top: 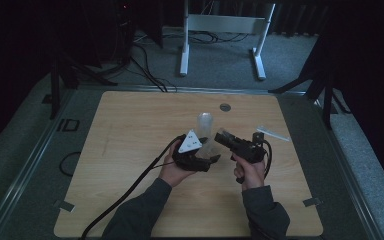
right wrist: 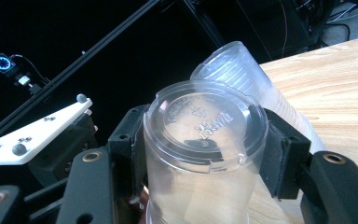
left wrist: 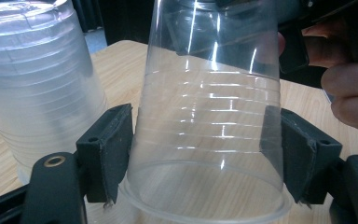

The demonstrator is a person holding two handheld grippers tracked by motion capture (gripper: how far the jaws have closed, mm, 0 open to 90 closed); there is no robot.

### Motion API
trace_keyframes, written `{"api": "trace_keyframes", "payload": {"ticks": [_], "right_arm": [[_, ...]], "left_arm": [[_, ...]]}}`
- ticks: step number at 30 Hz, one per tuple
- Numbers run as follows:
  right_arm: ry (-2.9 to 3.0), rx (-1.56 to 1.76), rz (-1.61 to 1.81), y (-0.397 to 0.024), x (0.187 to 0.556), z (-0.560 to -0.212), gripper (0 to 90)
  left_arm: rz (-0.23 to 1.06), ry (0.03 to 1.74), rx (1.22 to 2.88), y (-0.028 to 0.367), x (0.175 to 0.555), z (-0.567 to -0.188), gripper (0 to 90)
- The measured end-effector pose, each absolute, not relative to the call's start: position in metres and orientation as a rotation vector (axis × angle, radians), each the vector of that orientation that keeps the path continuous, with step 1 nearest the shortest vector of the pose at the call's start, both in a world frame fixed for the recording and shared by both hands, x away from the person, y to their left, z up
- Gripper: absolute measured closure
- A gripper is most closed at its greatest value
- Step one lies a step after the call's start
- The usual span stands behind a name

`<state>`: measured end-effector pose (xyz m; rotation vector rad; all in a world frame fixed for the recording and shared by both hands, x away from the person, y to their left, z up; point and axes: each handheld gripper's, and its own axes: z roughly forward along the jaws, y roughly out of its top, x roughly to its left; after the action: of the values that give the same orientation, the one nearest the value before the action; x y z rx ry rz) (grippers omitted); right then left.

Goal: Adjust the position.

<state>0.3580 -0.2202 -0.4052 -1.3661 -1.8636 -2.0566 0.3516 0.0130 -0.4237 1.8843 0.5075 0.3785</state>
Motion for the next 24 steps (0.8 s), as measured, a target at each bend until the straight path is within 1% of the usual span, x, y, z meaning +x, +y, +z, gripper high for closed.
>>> {"api": "trace_keyframes", "payload": {"ticks": [5,19,24], "right_arm": [[-1.868,-1.371,-2.042,-0.221,0.358,-0.406,40.9],[-1.944,-1.340,-2.005,-0.237,0.354,-0.406,33.0],[-1.980,-1.327,-1.996,-0.244,0.351,-0.405,32.1]], "left_arm": [[0.371,0.505,1.889,0.011,0.351,-0.425,27.7],[0.364,0.491,1.902,0.012,0.351,-0.425,28.5],[0.362,0.485,1.912,0.012,0.351,-0.424,28.8]]}}
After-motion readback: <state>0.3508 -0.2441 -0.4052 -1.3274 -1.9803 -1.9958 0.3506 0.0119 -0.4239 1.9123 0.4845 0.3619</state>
